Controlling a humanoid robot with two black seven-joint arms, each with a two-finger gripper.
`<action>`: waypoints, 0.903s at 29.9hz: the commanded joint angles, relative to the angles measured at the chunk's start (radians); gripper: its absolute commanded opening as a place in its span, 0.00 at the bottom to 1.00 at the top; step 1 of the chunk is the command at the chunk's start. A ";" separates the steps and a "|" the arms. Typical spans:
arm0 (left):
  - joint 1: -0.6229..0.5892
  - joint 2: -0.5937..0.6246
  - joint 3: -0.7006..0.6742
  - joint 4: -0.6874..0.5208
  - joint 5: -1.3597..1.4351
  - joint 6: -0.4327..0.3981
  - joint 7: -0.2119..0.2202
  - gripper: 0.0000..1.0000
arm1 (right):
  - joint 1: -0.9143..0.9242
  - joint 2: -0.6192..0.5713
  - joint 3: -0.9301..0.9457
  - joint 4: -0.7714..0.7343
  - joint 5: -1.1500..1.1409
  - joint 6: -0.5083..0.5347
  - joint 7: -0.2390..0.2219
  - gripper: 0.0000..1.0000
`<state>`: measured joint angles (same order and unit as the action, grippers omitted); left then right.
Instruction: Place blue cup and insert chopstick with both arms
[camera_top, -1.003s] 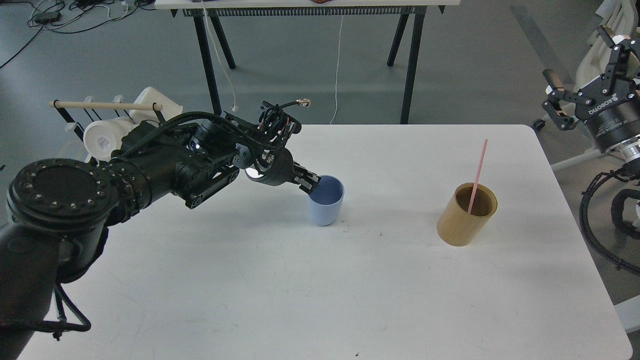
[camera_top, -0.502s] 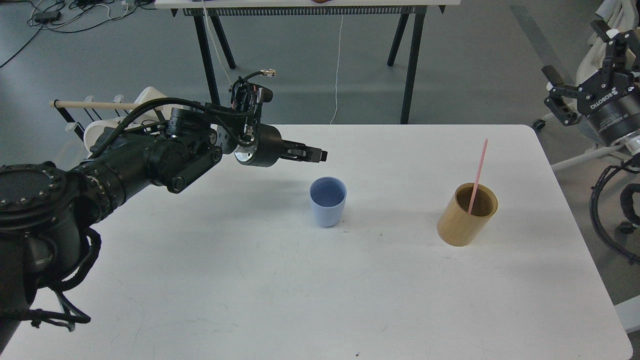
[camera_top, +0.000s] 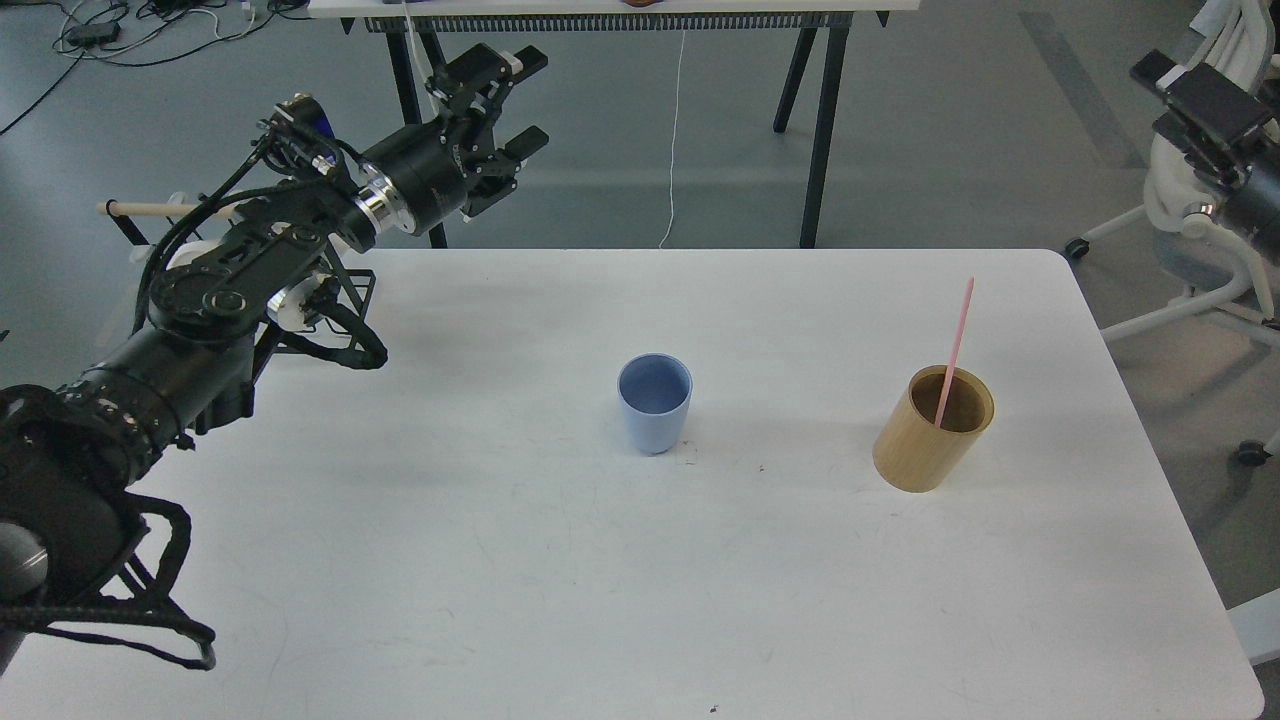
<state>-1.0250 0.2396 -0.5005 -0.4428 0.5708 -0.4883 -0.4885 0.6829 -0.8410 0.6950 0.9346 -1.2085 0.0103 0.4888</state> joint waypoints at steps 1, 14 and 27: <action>0.000 0.018 -0.009 0.000 -0.060 0.000 0.000 0.96 | -0.003 -0.010 -0.213 0.006 -0.016 -0.189 0.000 0.98; 0.049 0.027 0.002 0.000 -0.057 0.000 0.000 0.98 | -0.023 0.046 -0.385 0.036 -0.019 -0.319 0.000 0.95; 0.077 0.049 0.002 0.000 -0.055 0.000 0.000 0.99 | -0.016 0.190 -0.454 -0.003 -0.111 -0.354 0.000 0.92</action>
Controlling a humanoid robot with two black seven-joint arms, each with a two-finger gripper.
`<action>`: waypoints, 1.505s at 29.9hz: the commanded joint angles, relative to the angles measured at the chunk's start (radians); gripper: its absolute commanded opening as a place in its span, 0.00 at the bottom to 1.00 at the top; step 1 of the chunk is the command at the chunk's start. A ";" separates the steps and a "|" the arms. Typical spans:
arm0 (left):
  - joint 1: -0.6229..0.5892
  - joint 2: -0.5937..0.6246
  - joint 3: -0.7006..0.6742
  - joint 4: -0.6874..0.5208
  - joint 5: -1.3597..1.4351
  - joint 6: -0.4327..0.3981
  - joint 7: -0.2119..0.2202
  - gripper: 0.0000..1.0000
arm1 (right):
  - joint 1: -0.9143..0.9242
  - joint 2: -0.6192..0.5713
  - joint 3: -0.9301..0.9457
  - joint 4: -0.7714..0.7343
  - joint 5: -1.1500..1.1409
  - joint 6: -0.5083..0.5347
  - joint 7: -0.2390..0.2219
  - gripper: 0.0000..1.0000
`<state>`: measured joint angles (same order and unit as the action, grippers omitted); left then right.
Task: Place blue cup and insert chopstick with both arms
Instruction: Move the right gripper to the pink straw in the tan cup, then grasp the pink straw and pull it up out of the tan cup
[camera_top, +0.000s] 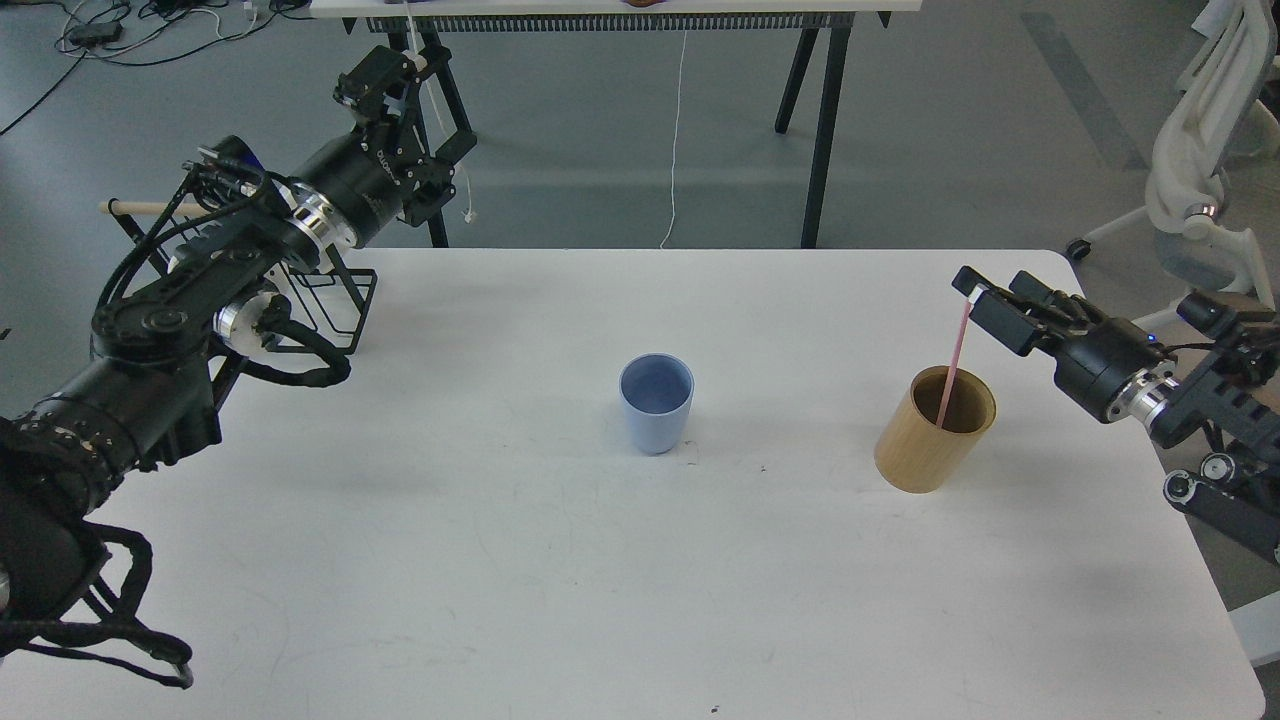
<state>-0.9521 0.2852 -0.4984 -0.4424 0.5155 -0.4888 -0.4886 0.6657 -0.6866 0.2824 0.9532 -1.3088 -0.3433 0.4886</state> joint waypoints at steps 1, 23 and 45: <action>0.004 0.003 0.000 -0.001 0.000 0.000 0.000 0.99 | 0.003 0.050 -0.057 -0.031 -0.010 0.000 0.000 0.91; 0.021 0.002 -0.003 -0.001 0.000 0.000 0.000 0.99 | 0.005 0.067 -0.074 -0.045 -0.010 -0.048 0.000 0.15; 0.022 -0.011 -0.011 -0.001 -0.002 0.000 0.000 0.99 | 0.150 -0.197 -0.005 0.166 0.006 -0.040 0.000 0.00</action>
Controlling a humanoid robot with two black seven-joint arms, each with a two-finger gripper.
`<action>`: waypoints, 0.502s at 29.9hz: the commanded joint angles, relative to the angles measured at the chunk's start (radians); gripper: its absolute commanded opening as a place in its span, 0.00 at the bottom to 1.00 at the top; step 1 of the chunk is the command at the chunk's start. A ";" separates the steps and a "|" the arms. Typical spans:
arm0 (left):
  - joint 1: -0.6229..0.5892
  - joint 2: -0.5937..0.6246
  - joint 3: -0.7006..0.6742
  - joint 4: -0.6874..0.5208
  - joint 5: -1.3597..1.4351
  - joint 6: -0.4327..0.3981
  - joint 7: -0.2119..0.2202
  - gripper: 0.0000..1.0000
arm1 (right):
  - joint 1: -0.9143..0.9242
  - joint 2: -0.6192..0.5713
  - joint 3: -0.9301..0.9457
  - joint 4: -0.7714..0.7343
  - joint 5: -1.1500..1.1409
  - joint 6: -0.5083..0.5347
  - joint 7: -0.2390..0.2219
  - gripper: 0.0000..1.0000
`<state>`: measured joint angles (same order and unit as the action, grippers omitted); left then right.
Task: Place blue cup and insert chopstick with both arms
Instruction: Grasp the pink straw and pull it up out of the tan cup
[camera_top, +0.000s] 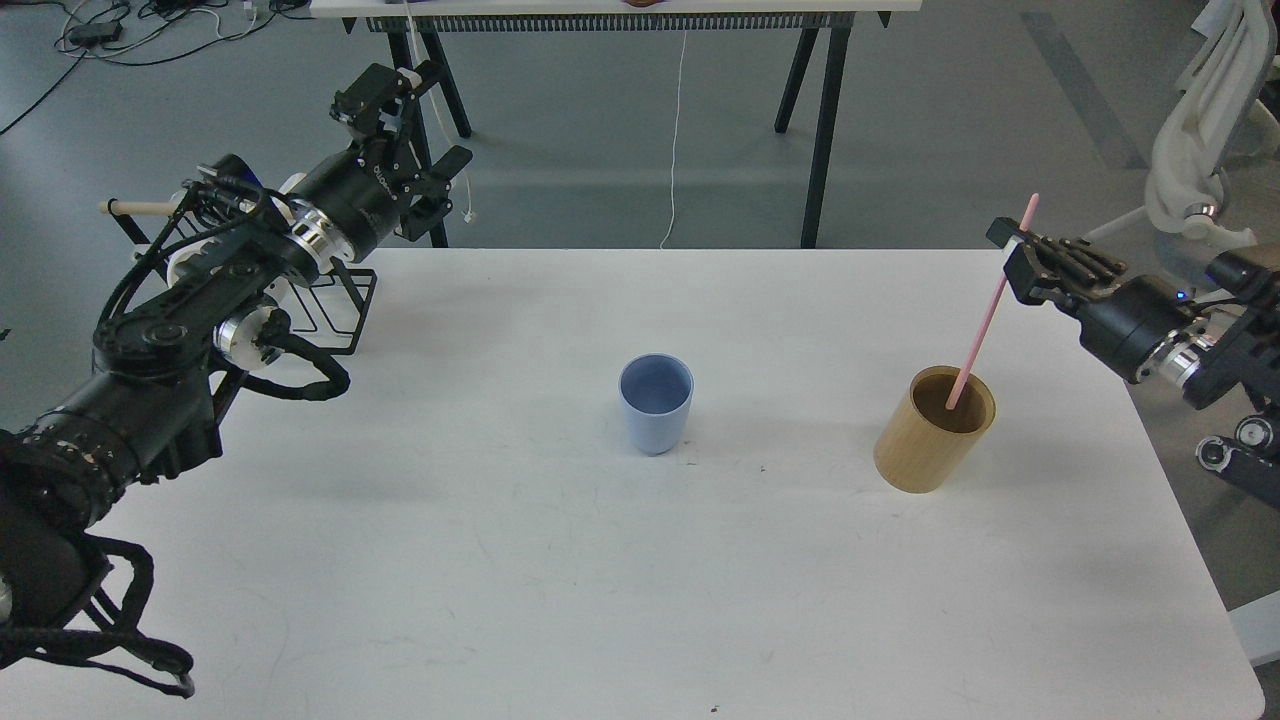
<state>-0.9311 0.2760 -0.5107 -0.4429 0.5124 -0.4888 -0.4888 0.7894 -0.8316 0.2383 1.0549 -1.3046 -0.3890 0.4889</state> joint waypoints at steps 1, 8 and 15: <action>0.002 -0.001 0.001 0.001 0.001 0.000 0.000 0.99 | 0.031 -0.064 0.068 0.085 0.004 0.005 0.000 0.00; 0.037 0.012 0.006 0.013 0.003 0.000 0.000 0.99 | 0.039 0.069 0.234 0.145 0.001 0.004 0.000 0.00; 0.080 0.022 0.006 0.029 0.000 0.000 0.000 0.99 | 0.155 0.440 0.099 -0.064 -0.016 -0.007 0.000 0.00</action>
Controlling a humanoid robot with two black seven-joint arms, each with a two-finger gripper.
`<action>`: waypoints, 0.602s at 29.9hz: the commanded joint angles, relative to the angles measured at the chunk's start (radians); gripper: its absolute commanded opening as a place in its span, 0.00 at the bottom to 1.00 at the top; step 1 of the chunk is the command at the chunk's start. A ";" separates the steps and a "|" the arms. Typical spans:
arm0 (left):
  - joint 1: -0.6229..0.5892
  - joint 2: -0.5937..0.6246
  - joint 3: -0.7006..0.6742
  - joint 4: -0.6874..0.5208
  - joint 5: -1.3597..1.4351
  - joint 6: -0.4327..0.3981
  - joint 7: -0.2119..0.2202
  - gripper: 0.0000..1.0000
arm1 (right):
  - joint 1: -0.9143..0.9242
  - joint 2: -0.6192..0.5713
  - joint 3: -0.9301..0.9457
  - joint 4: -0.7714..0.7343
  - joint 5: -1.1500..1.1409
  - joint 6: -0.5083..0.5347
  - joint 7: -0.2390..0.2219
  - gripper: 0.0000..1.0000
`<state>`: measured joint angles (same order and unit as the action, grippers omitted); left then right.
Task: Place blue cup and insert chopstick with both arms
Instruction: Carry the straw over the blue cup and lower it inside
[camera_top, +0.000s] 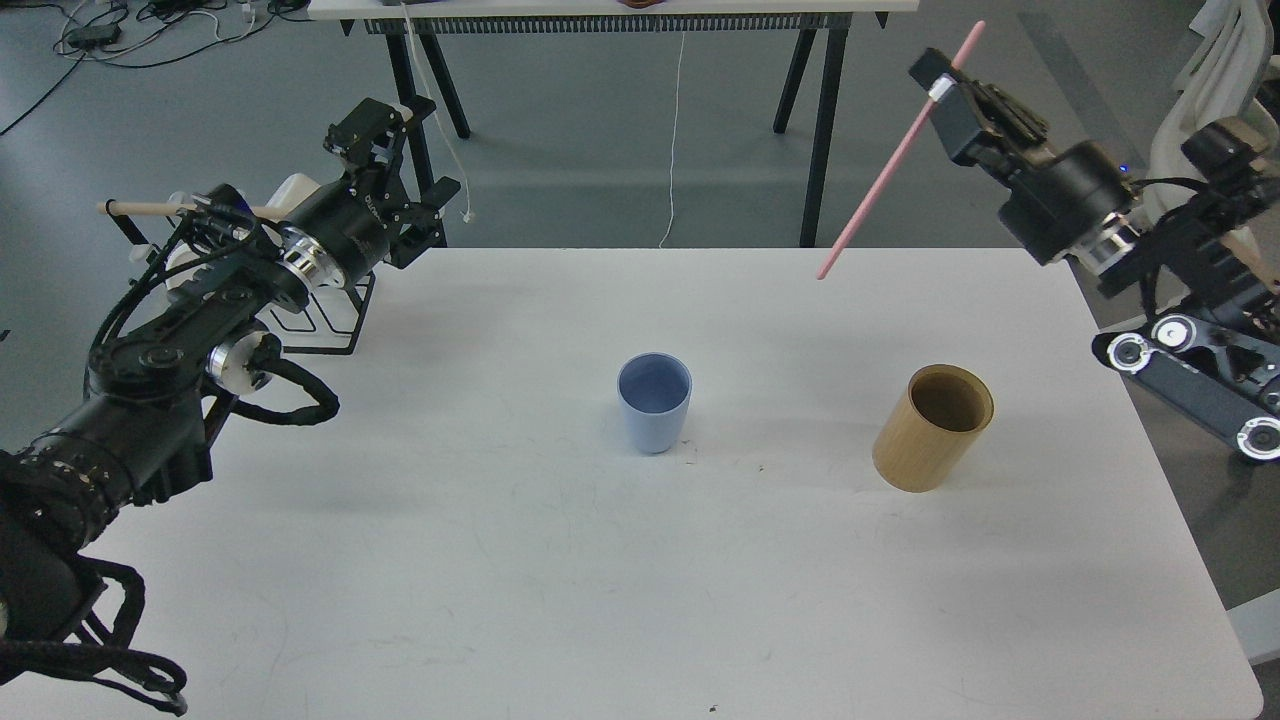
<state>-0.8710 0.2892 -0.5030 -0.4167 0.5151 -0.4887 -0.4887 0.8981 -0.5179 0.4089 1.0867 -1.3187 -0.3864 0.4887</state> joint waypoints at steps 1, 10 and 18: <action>0.023 0.014 -0.002 0.003 -0.003 0.000 0.000 0.99 | 0.060 0.166 -0.096 -0.129 -0.002 -0.011 0.000 0.00; 0.049 0.036 -0.003 0.003 -0.004 0.000 0.000 0.99 | 0.070 0.363 -0.229 -0.323 -0.042 -0.061 0.000 0.00; 0.052 0.030 -0.005 0.003 -0.004 0.000 0.000 0.99 | 0.068 0.433 -0.252 -0.401 -0.043 -0.083 0.000 0.00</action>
<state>-0.8199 0.3227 -0.5063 -0.4142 0.5107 -0.4886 -0.4887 0.9675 -0.1076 0.1623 0.7140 -1.3619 -0.4664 0.4887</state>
